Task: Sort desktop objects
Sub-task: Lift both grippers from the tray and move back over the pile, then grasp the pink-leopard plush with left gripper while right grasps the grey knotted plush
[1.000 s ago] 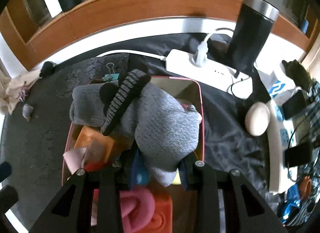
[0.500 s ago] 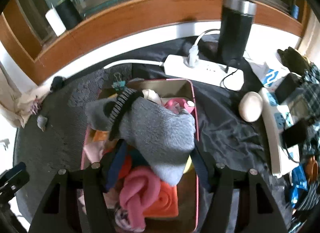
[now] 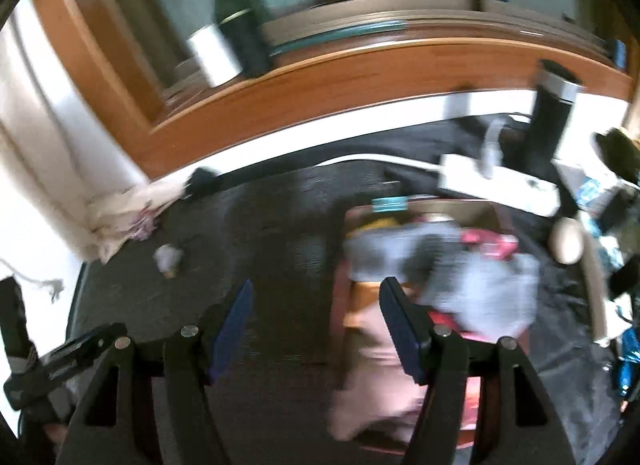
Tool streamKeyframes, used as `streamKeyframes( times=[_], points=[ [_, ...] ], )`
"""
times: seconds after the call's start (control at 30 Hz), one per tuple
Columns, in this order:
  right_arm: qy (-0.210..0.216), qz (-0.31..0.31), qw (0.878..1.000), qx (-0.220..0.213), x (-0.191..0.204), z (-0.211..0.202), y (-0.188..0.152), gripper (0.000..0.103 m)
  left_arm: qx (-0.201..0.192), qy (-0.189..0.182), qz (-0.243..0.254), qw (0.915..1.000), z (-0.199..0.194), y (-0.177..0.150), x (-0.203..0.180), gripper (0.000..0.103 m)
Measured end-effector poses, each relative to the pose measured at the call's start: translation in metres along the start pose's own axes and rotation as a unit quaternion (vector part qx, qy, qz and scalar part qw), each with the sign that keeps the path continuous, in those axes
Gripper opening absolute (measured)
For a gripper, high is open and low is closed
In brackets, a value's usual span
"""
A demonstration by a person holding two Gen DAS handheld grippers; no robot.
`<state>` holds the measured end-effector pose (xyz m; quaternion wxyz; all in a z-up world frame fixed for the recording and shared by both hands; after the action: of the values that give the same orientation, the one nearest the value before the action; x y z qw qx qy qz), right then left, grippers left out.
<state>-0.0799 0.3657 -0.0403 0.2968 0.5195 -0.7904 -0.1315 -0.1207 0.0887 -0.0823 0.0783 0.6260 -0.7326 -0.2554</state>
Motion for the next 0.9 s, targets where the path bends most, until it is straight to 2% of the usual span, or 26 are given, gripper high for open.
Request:
streamKeyframes(
  times=[0.2,0.4,0.63,0.9],
  points=[
    [0.017,-0.046,0.998,0.045,0.071,0.050,-0.016,0.070,-0.006,0.031,-0.039,0.9987,0.008,0.015,0.072,0.065],
    [0.020,-0.077,0.994,0.079,0.127,0.097,-0.022,0.070,-0.014,0.047,-0.056,0.9972,0.023,0.041,0.122,0.065],
    [0.019,-0.085,0.991,0.101,0.153,0.129,-0.025,0.070,-0.013,0.070,-0.050,0.9962,0.058,0.080,0.144,0.065],
    [0.010,-0.072,0.989,0.129,0.148,0.159,-0.025,0.070,-0.014,0.092,-0.040,0.9949,0.111,0.121,0.159,0.065]
  ],
)
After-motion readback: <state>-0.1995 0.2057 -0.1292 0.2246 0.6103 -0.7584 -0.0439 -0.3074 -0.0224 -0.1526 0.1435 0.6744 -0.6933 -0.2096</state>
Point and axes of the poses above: each gripper's, at about its wrist camera, not at the fingertips, and z roughly the way its jaws point, x to its left, y to its top, the point moved 2 cm from there along z, roughly the way its jaws point, and after that the axes turned 7 degrees about z, right-handed, at the moved point
